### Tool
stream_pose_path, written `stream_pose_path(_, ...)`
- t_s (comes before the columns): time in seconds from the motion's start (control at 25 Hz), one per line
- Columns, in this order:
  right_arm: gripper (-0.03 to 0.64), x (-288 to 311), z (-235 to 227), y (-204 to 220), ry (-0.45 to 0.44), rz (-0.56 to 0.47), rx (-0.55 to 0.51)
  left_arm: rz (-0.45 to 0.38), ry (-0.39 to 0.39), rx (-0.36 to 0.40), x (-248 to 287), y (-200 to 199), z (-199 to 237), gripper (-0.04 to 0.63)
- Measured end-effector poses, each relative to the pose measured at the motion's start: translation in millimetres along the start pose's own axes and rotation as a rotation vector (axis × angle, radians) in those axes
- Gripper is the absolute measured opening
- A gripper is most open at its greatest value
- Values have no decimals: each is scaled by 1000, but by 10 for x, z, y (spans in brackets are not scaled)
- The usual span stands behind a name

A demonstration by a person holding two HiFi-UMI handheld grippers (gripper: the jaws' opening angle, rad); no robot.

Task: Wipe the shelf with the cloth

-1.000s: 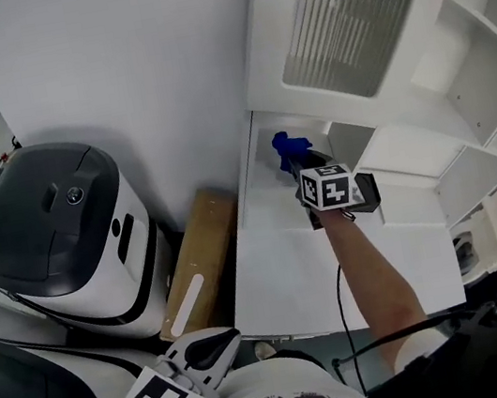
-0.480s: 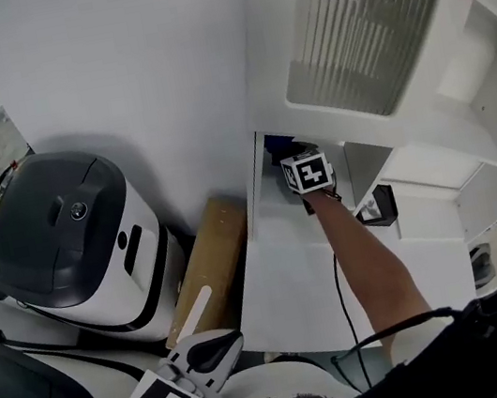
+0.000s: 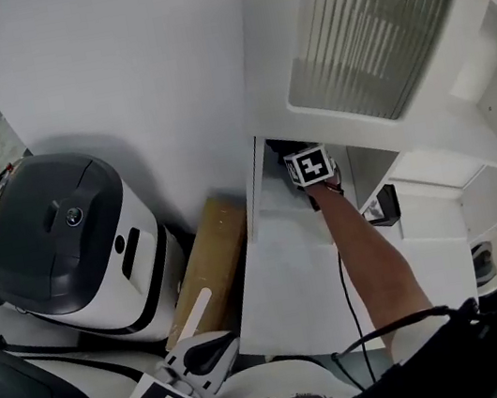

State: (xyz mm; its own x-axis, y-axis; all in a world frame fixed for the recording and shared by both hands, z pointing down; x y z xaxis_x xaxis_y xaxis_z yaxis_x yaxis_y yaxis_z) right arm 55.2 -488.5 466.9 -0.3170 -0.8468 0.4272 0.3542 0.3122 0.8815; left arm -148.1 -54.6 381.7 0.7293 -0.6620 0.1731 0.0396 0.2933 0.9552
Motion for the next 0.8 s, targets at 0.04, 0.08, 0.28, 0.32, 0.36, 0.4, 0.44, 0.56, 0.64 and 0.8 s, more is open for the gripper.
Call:
stream_pose_path(0.04,121,-18,-64,24,18,10,2,-1,2,-1,5,-3,8,12)
stream_pose_path(0.08,121,-42,-131,52,39,21,5,-2,5,-2,8,-2,15,12)
stream_pose_path(0.28,121,-106,-473,253,130,61,32,-5,22,-9,40,11,36,12)
stream_pose_path(0.32,121,-122,-527,289,147,71,40,-5,27,-9,48,7,37,12)
stream_pose_path(0.36,121,-151,-568,314,165,85,50,-6,32,-9,55,2,37,12)
stream_pose_path(0.4,121,-172,-595,338,177,97,60,-7,37,-10,57,-5,37,12)
stream_pose_path(0.44,121,-184,-608,356,185,107,69,-8,40,-10,57,-10,38,12)
stream_pose_path(0.56,121,-218,-623,376,207,122,83,-10,45,-10,42,-17,36,12)
stream_pose_path(0.64,121,-233,-670,392,230,117,87,-14,46,-10,31,-15,34,12)
stream_pose_path(0.8,121,-328,-577,261,224,62,114,-16,39,-15,-7,3,48,12)
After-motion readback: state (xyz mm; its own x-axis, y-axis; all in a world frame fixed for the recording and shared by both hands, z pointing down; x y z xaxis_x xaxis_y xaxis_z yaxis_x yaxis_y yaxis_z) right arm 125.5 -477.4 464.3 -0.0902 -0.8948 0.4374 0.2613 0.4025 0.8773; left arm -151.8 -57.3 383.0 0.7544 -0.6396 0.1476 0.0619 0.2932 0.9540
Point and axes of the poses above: the fingertips, and each gripper's own axes: x forward along the fingers, z to its left, y out of its underside, the point moved 5 cm from there along -x, backward along the fingers, and after that the axes turned 8 degrees about -z, right-handed, at the moved point
